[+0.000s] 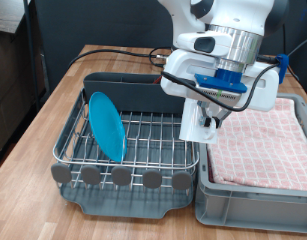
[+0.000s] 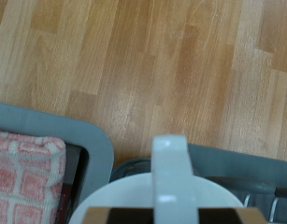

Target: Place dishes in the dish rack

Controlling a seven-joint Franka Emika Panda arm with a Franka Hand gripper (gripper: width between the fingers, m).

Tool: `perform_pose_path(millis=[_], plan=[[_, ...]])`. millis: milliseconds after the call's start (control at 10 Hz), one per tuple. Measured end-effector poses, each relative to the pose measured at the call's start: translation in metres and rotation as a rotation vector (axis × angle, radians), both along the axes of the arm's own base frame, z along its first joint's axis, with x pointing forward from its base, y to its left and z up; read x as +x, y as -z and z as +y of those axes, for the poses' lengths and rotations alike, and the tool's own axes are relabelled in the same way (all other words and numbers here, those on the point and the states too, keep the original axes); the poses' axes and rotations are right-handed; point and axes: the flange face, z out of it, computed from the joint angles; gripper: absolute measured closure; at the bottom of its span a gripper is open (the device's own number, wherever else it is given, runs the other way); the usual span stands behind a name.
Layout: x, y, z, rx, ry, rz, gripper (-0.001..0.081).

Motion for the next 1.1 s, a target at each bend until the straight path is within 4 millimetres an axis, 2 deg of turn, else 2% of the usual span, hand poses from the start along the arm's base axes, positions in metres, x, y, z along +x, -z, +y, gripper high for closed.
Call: perform_pose_path(millis=[1100], plan=[[0.032, 0.026, -0.017, 0.011, -0.011, 0.025, 0.0734]])
